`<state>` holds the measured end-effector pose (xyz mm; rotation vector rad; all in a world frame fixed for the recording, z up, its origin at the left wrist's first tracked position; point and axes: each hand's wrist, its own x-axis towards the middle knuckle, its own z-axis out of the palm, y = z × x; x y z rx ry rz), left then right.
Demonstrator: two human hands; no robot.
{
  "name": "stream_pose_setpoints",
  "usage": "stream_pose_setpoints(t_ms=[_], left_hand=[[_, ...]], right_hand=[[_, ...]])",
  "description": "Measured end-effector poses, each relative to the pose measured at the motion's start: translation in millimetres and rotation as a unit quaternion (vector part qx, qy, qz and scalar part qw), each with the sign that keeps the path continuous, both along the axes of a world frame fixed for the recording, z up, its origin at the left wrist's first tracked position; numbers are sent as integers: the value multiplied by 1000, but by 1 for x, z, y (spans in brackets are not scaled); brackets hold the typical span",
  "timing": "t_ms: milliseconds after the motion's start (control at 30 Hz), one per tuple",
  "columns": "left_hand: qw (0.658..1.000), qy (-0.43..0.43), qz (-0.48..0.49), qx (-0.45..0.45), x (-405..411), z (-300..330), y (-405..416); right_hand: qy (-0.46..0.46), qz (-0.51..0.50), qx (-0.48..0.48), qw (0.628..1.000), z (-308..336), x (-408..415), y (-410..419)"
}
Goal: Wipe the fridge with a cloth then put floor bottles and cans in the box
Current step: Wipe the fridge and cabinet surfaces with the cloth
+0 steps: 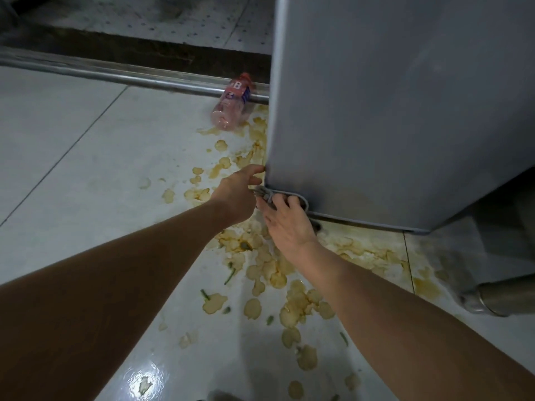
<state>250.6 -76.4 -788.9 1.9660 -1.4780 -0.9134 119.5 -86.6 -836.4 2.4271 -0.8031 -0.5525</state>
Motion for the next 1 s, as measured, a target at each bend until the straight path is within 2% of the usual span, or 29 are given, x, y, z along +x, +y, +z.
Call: stream_pose_setpoints(t_ms=[100,200,633,1000], left_hand=[[999,-33,-16,13,-4,-3,-1],[999,-6,32,-9,-6,-3,-1],[995,-44,93,-12,-41,7,4],[990,-85,109,6,-63,12,14]], right_hand=[[3,4,10,1000,-2,-15,-2],[-5,-14,23,1000,-7,-44,-4],[28,-71,4,997,3,-141,0],[3,-220,-6,976,0,-231,4]])
